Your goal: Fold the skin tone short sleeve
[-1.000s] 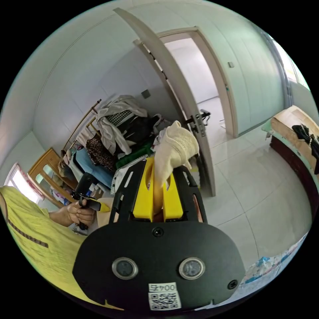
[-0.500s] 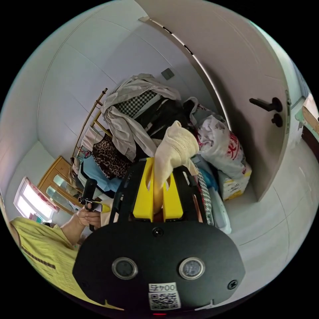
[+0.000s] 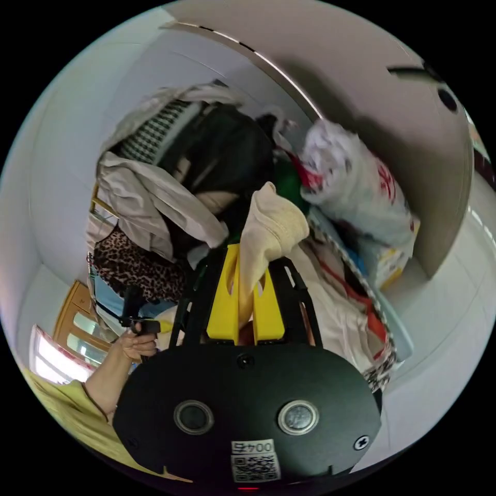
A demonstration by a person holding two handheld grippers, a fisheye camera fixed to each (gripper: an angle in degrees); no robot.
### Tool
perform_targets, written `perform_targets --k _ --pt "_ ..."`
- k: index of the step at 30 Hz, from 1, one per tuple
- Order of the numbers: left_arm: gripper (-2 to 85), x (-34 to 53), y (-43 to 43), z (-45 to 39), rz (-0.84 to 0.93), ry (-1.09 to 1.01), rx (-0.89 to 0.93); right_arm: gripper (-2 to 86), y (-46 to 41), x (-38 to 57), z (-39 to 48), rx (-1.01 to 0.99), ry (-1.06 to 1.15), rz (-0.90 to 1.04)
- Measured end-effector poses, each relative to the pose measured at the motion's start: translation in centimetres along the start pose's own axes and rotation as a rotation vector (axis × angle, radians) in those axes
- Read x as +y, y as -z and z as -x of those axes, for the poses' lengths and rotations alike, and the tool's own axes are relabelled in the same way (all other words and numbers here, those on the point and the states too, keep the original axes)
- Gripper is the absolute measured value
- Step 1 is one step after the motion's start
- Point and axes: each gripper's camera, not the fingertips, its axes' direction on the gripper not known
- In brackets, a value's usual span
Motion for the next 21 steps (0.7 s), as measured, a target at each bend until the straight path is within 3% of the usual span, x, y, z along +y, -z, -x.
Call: perform_targets --k 9,21 --pt "4.9 1.5 -5.0 8.4 0.052 0.134 0.121 2.3 -8.2 3.0 -8.9 0.006 -0.207 0.066" --pt "5.0 0.5 -7.7 10.7 0.209 0.143 0.051 2.7 -16.8 5.9 -14.0 -0.014 -0.354 0.035"
